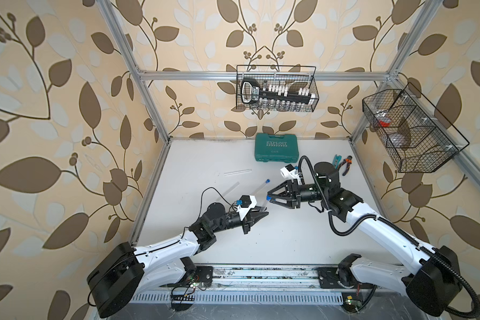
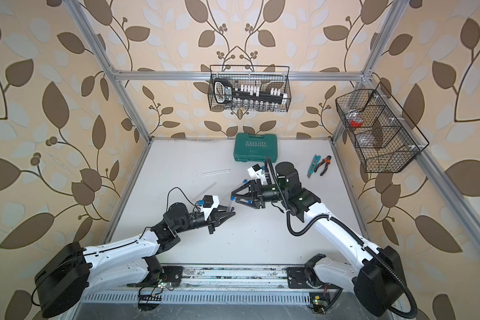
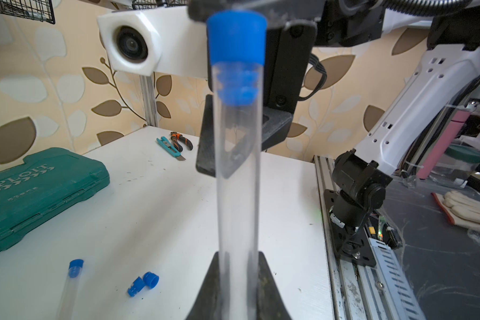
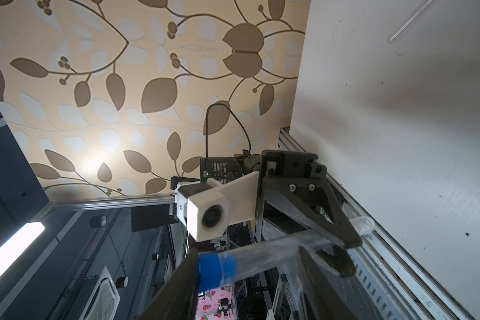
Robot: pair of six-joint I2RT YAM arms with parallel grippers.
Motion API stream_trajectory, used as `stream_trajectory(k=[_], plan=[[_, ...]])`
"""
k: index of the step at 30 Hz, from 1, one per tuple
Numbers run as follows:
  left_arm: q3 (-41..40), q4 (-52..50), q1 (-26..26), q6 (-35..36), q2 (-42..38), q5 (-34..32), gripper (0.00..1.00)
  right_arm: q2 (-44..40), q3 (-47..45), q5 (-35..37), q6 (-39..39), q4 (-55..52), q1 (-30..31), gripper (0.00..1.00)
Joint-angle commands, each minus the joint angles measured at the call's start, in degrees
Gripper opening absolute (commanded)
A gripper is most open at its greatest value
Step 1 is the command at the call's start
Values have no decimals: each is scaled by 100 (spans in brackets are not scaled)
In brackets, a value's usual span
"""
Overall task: Insert stoppers into test tubes
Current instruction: Insert the stopper into the test tube.
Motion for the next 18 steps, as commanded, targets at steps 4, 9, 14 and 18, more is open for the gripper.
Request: stream_trajectory(k=[4, 9, 14, 18], plan=[[789, 1517, 23, 74, -336, -185, 0, 157, -354, 278, -11, -585, 75, 51], [944, 1937, 21, -200, -218, -265, 0, 175, -505, 350, -47, -601, 103, 50], [1111, 1870, 23, -203, -281, -263, 0, 218, -827, 397, -140, -551, 114, 50], [1087, 1630, 23, -179, -321, -371, 0, 230, -897, 389, -188, -498, 118, 50]])
